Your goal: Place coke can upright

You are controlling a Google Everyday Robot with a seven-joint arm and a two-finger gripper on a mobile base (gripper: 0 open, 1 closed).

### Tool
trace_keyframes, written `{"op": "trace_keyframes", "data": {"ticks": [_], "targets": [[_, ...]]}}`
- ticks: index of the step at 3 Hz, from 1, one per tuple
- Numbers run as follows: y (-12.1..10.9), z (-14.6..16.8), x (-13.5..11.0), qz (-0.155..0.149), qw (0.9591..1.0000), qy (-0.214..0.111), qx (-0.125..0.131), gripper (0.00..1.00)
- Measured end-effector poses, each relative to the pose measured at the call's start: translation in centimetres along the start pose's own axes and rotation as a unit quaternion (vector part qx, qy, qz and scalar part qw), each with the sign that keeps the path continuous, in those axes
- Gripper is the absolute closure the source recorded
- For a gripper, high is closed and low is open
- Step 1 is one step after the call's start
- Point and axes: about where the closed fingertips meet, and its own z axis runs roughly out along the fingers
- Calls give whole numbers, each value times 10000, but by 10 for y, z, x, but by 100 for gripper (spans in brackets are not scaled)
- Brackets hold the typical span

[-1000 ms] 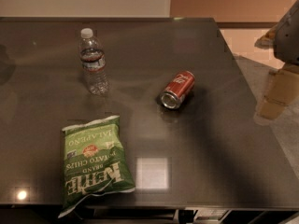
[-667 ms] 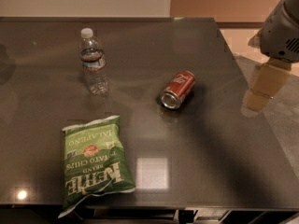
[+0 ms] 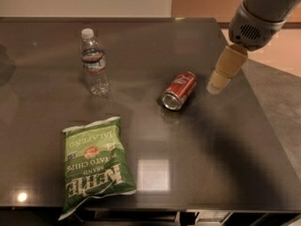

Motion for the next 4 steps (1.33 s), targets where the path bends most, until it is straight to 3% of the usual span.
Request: {"op": "trace_keyframes", "data": {"ticks": [1, 2, 3, 4], "targets": [[-11, 12, -25, 716, 9974, -58, 10, 0], [-16, 22, -49, 1405, 9900, -135, 88, 0], [-17, 32, -69, 2004, 9791, -161, 310, 0], [-21, 45, -84, 2679, 9621, -12, 506, 0]]}}
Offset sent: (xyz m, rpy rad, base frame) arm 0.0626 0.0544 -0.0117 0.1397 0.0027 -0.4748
